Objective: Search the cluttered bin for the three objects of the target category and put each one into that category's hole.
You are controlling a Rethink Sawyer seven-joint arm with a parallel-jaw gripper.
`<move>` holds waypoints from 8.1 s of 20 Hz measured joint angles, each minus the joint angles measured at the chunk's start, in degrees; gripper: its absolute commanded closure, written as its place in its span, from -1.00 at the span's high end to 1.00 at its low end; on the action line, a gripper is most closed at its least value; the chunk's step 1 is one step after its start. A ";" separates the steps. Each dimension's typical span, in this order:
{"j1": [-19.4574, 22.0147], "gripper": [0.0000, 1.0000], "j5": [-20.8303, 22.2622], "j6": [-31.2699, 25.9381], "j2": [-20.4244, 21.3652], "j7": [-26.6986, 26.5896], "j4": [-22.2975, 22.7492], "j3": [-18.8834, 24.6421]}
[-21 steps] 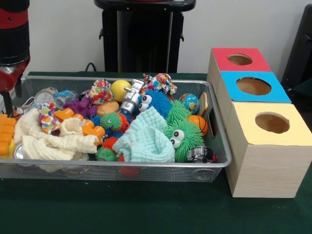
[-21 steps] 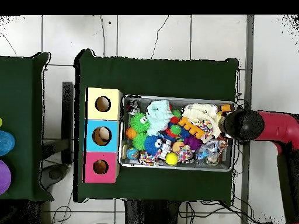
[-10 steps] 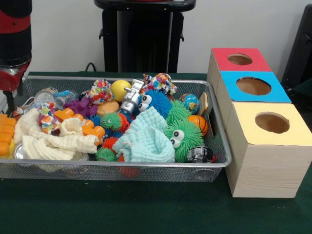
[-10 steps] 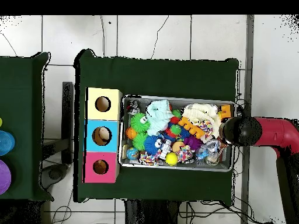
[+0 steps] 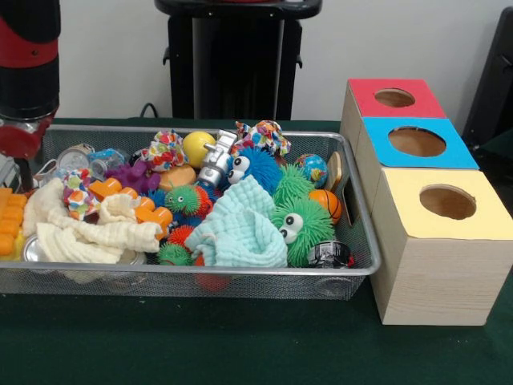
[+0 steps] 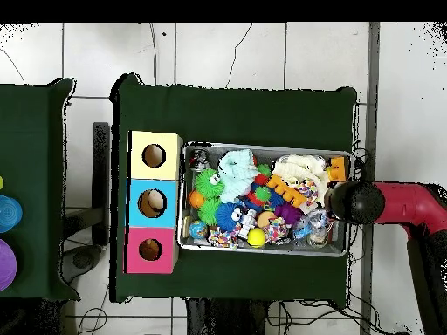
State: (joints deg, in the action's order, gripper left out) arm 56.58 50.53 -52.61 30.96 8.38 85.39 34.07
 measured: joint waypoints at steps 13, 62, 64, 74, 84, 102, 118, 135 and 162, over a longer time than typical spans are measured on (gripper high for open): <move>0.22 1.00 0.47 5.21 -1.41 0.00 0.16 -1.08; 4.69 1.00 0.45 6.50 -0.80 0.00 7.63 -3.52; 4.41 1.00 0.45 6.50 -0.80 0.00 7.63 -3.57; 3.67 1.00 0.46 6.50 -0.80 0.00 7.62 -3.59; 3.50 1.00 0.46 6.75 -0.90 0.00 7.20 -3.59; 1.16 1.00 2.77 11.62 -1.51 0.00 3.68 -3.71; -2.87 1.00 3.87 11.67 -2.00 0.00 1.54 -7.17; -6.28 1.00 3.44 11.69 -2.12 0.00 0.19 -10.83; -10.24 1.00 -0.09 11.50 -3.08 0.00 -2.31 -15.80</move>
State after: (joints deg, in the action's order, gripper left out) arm 46.34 50.43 -41.11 27.88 8.38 83.07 18.27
